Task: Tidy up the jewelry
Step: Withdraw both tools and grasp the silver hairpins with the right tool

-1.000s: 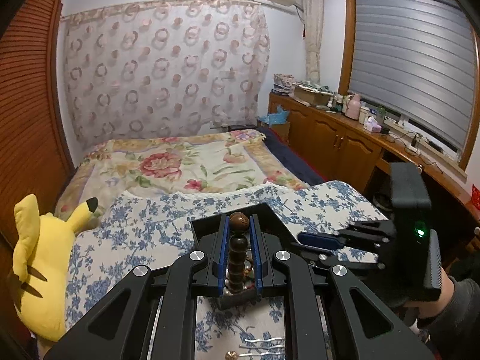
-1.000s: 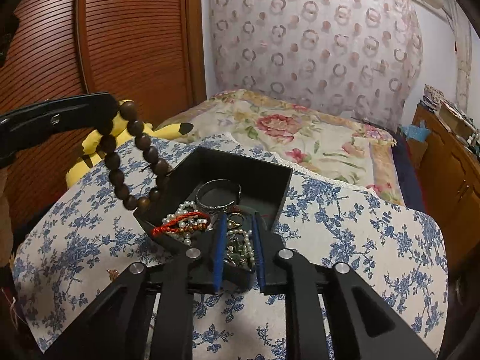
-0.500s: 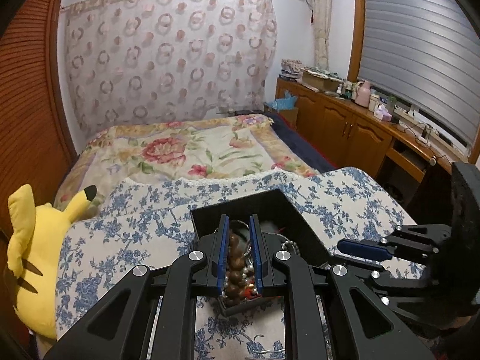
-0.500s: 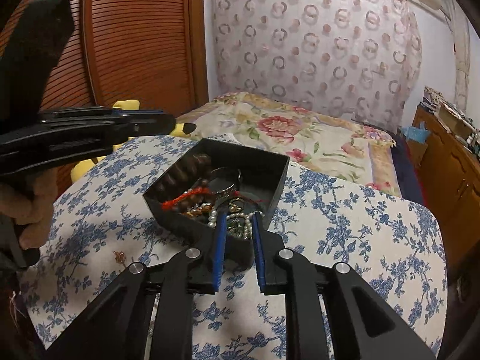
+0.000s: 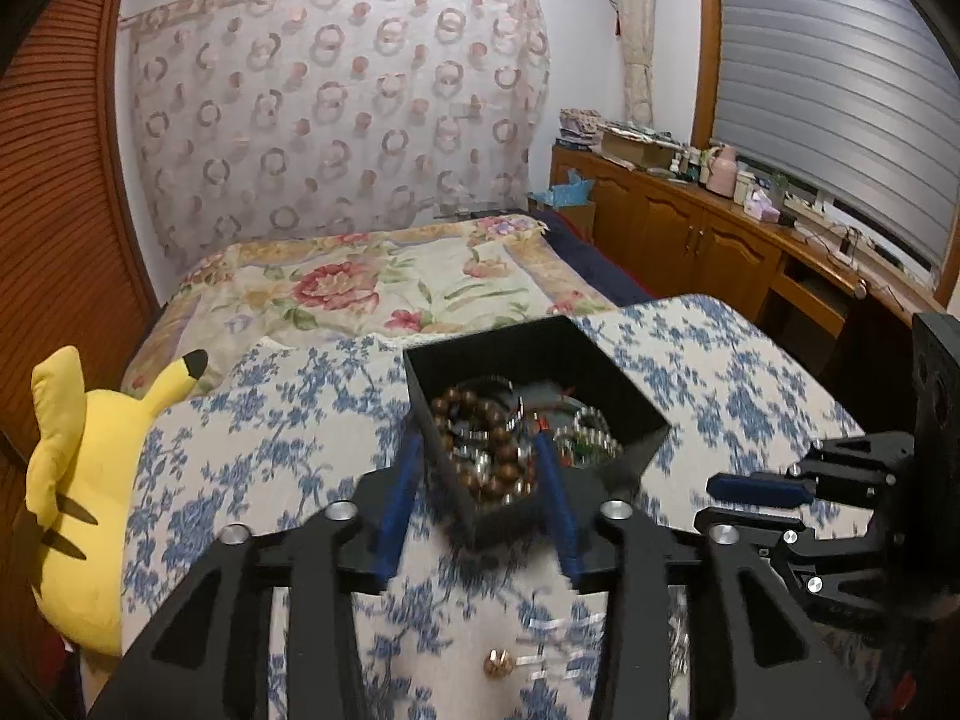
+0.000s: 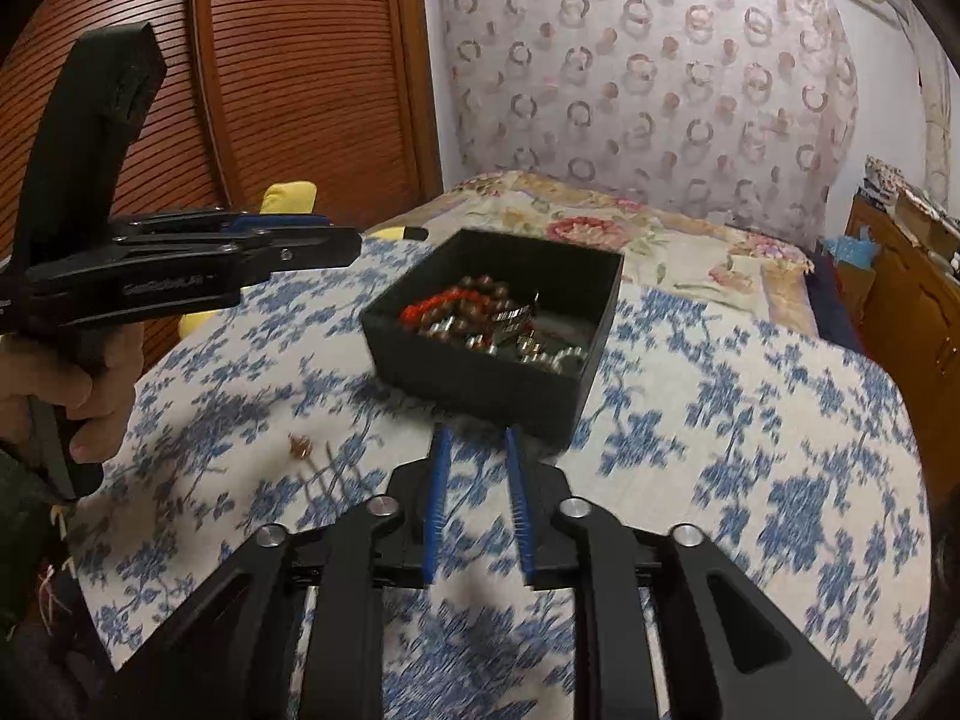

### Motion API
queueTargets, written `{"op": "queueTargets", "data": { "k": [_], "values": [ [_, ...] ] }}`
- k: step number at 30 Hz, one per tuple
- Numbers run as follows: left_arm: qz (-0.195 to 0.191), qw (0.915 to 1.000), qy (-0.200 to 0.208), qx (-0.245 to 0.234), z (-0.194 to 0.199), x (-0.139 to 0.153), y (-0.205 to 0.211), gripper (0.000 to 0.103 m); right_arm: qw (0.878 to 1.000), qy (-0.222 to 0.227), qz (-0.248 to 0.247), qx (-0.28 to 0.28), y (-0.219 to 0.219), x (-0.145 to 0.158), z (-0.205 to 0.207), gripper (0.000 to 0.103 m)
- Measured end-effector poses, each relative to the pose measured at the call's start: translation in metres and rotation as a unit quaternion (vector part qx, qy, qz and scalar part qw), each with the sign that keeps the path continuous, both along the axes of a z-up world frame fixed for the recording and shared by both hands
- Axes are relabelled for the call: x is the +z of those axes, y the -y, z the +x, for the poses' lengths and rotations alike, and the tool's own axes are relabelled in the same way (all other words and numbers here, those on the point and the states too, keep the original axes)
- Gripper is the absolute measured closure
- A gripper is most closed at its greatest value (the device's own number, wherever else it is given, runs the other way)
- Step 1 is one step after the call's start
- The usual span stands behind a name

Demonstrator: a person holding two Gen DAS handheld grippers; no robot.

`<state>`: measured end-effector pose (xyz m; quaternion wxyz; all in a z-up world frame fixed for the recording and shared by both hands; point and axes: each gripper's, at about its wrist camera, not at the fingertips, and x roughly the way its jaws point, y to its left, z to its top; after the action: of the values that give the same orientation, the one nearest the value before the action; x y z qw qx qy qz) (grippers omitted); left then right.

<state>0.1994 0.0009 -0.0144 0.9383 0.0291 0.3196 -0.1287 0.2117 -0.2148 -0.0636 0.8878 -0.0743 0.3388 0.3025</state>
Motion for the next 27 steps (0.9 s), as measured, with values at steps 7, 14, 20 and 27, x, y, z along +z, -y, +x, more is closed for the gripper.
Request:
{"op": "queueTargets", "data": {
  "k": [7,14,20,27],
  "values": [
    [0.010,0.9998,-0.016,-0.009,-0.024,-0.026,-0.010,0.032,1.000,-0.024,-0.004,0.006,-0.007,-0.019,-0.016,0.067],
    [0.023,0.9985,-0.049,-0.007,-0.028,-0.056,-0.019,0.022,0.999,-0.047,-0.015,0.007,-0.020,-0.030,-0.024,0.063],
    [0.027,0.9962,-0.082,-0.003,-0.024,-0.075,-0.027,0.021,0.998,-0.064,-0.026,0.001,-0.026,-0.037,-0.024,0.062],
    [0.034,0.9941,-0.103,-0.009,-0.022,-0.081,-0.027,0.016,0.997,-0.069,-0.030,0.003,-0.026,-0.037,-0.022,0.062]
  ]
}}
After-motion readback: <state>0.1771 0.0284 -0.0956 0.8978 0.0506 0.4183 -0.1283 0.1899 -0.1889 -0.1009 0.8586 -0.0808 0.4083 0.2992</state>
